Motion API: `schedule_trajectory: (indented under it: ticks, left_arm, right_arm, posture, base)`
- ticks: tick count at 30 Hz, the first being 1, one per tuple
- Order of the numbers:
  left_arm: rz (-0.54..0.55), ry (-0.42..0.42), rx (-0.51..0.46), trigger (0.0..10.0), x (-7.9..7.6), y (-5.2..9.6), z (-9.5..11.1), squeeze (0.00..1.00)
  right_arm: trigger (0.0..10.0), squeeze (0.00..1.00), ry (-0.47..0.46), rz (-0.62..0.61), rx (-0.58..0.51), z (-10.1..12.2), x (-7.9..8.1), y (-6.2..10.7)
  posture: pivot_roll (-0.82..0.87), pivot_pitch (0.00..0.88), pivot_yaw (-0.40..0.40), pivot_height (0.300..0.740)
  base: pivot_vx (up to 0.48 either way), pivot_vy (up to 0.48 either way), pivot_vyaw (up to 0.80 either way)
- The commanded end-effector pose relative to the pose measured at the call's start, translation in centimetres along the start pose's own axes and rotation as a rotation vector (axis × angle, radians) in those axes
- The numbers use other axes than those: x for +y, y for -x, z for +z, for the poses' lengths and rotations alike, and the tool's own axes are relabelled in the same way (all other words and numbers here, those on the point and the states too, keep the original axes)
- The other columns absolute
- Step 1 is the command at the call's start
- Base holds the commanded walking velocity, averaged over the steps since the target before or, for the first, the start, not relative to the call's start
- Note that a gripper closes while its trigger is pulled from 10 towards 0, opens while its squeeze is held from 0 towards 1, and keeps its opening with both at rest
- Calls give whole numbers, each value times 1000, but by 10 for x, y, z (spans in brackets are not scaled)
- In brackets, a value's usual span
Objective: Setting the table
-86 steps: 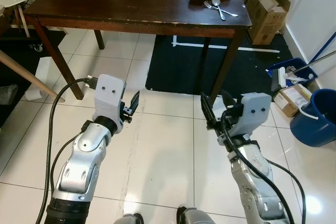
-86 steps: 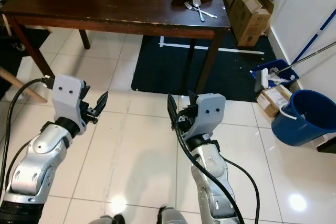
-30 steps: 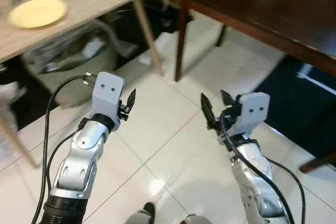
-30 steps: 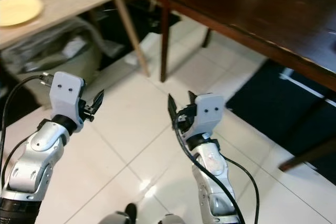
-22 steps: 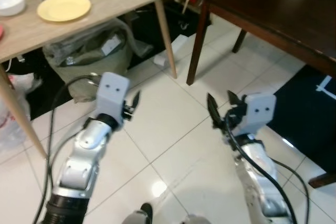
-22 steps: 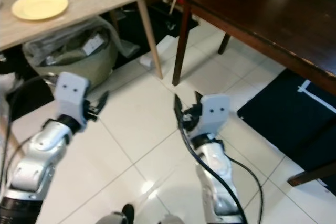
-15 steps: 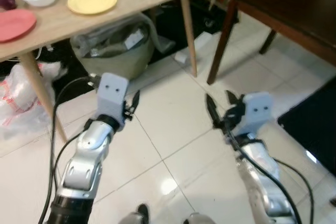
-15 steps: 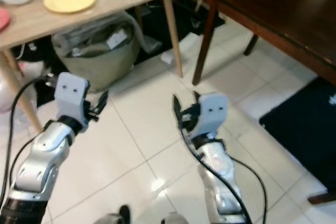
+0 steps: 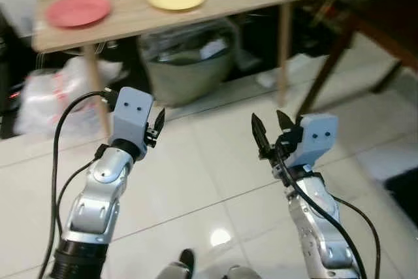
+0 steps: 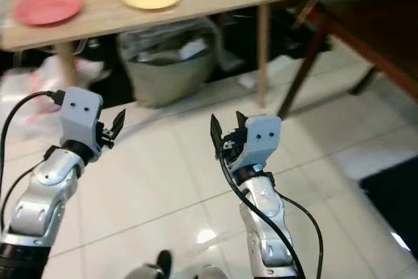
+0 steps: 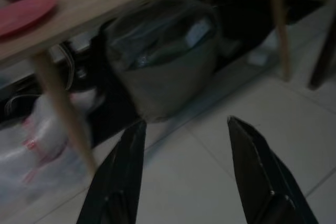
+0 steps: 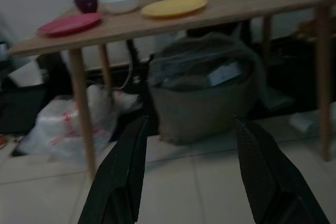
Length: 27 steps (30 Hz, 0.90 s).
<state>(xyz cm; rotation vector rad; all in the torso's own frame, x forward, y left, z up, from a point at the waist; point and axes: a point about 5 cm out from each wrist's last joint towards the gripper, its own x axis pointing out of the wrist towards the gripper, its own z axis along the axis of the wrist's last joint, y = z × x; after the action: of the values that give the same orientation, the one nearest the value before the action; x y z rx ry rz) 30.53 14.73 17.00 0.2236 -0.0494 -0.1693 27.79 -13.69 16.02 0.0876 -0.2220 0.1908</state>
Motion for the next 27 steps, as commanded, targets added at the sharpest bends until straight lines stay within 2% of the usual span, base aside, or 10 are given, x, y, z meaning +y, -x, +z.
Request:
schedule_trajectory:
  ticks: [1,27]
  left_arm:
    - [0,-10,19,10000,-3,-2,-4,0]
    - [-3,-17,9,10000,-4,-3,-4,0]
  right_arm:
    - [10000,0,-15,-16,5,-2,-3,3]
    - [10000,0,-9,1,-9,0,-2,3]
  posture:
    - [-145,86,66,740]
    - [-147,76,63,740]
  base:
    - [469,0,0]
    - [472,0,0]
